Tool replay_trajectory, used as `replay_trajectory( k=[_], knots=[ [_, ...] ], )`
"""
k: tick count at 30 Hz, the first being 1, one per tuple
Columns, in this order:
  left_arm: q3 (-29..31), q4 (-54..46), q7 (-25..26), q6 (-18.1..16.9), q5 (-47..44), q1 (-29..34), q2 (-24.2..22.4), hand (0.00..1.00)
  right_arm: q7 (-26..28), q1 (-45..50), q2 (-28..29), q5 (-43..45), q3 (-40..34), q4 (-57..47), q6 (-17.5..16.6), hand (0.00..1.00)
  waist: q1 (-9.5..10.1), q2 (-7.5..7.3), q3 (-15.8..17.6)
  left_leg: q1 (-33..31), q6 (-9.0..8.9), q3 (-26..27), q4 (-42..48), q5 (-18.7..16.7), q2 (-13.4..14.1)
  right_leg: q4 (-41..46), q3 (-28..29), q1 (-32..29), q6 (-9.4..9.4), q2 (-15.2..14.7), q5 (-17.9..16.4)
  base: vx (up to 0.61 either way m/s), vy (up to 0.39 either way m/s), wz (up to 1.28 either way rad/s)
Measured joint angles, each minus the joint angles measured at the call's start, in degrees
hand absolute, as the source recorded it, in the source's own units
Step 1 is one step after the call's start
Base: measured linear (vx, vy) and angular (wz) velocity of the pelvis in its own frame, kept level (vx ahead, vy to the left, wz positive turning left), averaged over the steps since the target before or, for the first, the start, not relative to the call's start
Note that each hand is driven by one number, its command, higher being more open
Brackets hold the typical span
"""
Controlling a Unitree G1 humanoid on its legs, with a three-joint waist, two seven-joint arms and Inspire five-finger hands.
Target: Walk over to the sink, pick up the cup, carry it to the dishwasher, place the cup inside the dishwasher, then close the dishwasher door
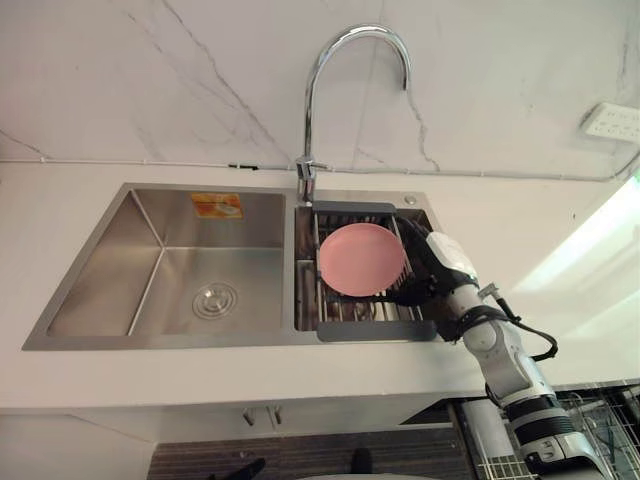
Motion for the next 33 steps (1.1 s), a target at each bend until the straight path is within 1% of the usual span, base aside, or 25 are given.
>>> replay_trajectory(
  k=[5,9,12,16,20,21,24,27,28,32,33],
  knots=[
    [-1.1,0.0,0.1,0.2,0.0,-0.4,0.5,1.00,0.0,0.0,0.2,-4.6,1.7,1.9,0.0,1.00,0.65,0.00,0.1,-0.1,0.00,-0.1,0.0,0.0,0.0,0.0,-0.1,0.0,0.00,0.0,0.0,0.00,0.000,0.00],
    [-1.5,0.0,0.1,0.3,0.0,-0.5,0.6,1.00,-0.2,-0.5,0.2,-6.0,2.0,2.0,-0.3,1.00,0.88,-0.09,0.1,-0.1,0.00,-0.1,0.1,0.0,0.0,0.0,-0.1,0.0,0.01,0.0,0.0,0.00,0.000,0.00],
    [-1.5,-0.1,-0.1,0.3,0.0,-0.5,0.6,1.00,-1.3,-0.6,0.2,-7.3,2.5,2.0,-0.7,1.00,0.93,-0.16,0.2,-0.1,0.00,-0.2,0.1,0.0,0.0,0.0,-0.2,0.0,0.00,0.0,0.0,0.00,0.000,0.00],
    [-1.5,-0.1,-0.1,0.3,0.0,-0.5,0.7,1.00,-3.6,-0.8,0.2,-12.5,3.1,2.0,-2.7,1.00,0.98,-0.37,0.3,-0.2,0.00,-0.3,0.2,0.0,0.0,0.0,-0.3,0.0,0.09,0.0,-0.2,0.00,0.000,0.00],
    [-1.6,-0.1,-0.4,0.5,0.0,-0.6,1.0,1.00,-8.7,-1.0,0.0,-20.0,4.6,2.5,-5.1,1.00,1.13,-0.72,0.6,-0.5,0.00,-0.7,0.3,0.0,0.0,0.0,-0.5,0.0,0.06,0.0,-0.2,-0.01,0.003,0.02],
    [-1.7,-0.2,-0.4,0.5,0.0,-0.6,1.0,1.00,-9.3,-1.1,0.0,-20.7,4.8,2.8,-5.5,1.00,1.14,-0.75,0.6,-0.5,0.00,-0.7,0.4,0.0,0.0,0.0,-0.6,0.0,0.04,-0.1,-0.2,-0.02,0.009,0.05],
    [-2.1,-0.2,-0.5,0.8,0.0,-0.8,1.4,1.00,-11.8,-2.5,-1.0,-24.5,6.5,4.8,-8.1,1.00,1.26,-0.88,0.7,-0.9,0.00,-1.2,0.7,0.0,0.0,0.0,-1.0,0.0,0.01,-0.2,-0.2,-0.02,0.006,0.07],
    [-2.1,-0.8,-1.1,1.0,1.7,-0.9,1.7,1.00,-12.6,-3.8,-2.1,-25.8,9.0,6.0,-10.4,1.00,1.59,-0.90,0.7,-1.3,-0.03,-1.7,0.8,0.0,0.0,0.2,-1.5,0.0,-0.05,-0.2,-0.1,-0.01,0.002,0.08],
    [-2.2,-0.9,-1.4,1.0,2.4,-1.1,1.8,1.00,-12.6,-4.4,-3.1,-26.0,10.0,6.1,-11.1,1.00,2.02,-0.90,0.7,-1.3,-0.04,-1.7,0.8,0.0,0.0,0.3,-1.5,0.1,-0.04,-0.2,-0.1,0.00,0.000,0.00],
    [-2.3,-1.0,-1.8,1.0,3.6,-1.4,2.0,1.00,-12.6,-6.6,-4.9,-26.0,11.1,9.0,-12.1,1.00,2.72,-1.04,0.7,-1.3,-0.03,-1.8,0.8,0.0,0.0,0.2,-1.6,0.1,-0.05,-0.3,-0.1,0.00,0.002,0.01],
    [-3.4,-1.0,-1.8,1.0,3.7,-1.5,2.3,1.00,-12.6,-7.8,-5.3,-26.0,12.0,10.3,-12.1,1.00,2.77,-1.04,0.7,-1.4,-0.03,-2.0,0.8,0.0,0.0,0.2,-1.8,0.1,-0.05,-0.3,-0.1,-0.02,0.007,0.06]
  ],
)
